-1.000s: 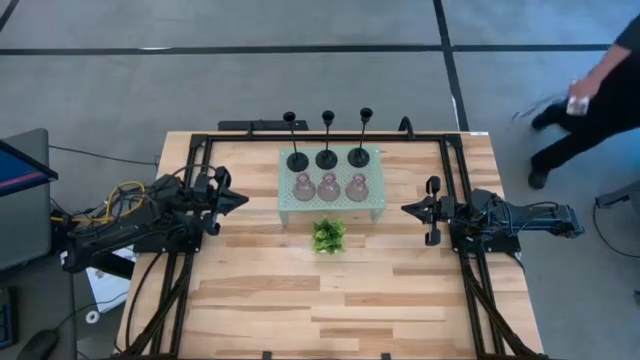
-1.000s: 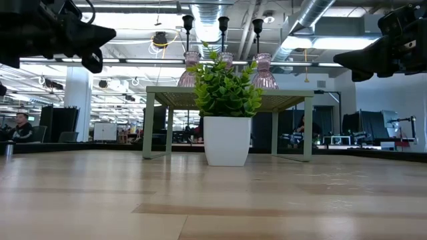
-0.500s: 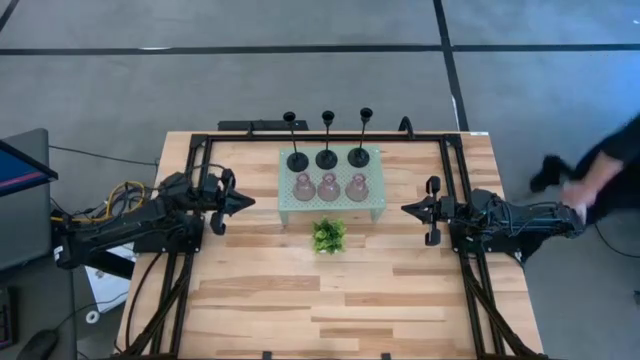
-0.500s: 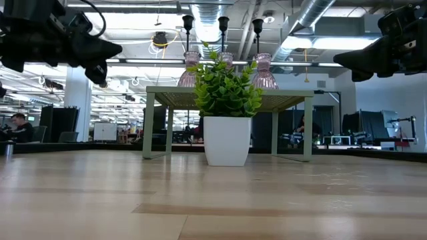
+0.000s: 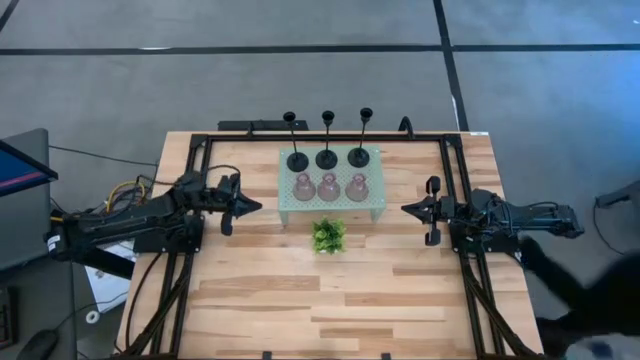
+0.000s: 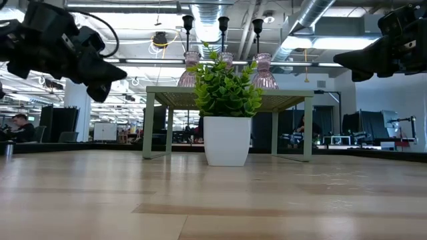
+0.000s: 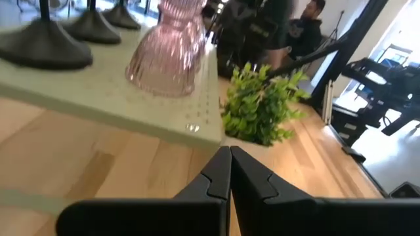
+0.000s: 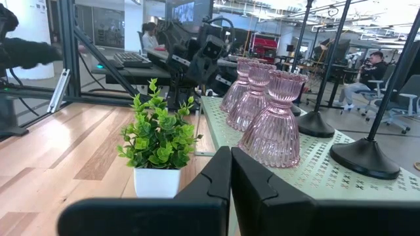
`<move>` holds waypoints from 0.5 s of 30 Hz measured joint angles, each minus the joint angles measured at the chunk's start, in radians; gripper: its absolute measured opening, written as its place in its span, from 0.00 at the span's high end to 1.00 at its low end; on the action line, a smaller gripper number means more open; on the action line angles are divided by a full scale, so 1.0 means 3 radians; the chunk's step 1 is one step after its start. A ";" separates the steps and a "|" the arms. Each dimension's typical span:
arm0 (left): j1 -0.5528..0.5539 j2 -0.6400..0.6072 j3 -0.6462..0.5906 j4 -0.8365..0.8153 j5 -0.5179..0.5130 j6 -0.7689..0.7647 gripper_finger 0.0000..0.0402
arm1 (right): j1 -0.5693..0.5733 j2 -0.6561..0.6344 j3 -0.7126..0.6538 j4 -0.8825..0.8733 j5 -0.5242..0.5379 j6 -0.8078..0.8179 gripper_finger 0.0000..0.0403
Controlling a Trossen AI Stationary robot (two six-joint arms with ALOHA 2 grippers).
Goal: Pick & Place candle stick holders
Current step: Return to Home Position
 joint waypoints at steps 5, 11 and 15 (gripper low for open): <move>-0.0001 0.0199 0.0000 0.0000 -0.0001 0.0000 0.99 | 0.0000 0.0000 0.0000 -0.0001 0.0001 -0.0001 1.00; -0.0001 0.0374 0.0000 0.0002 0.0000 0.0001 0.99 | 0.0000 0.0000 0.0000 -0.0001 0.0001 -0.0001 1.00; -0.0001 0.0447 0.0000 0.0003 -0.0001 0.0001 0.99 | -0.0001 0.0000 0.0000 -0.0001 0.0001 0.0000 1.00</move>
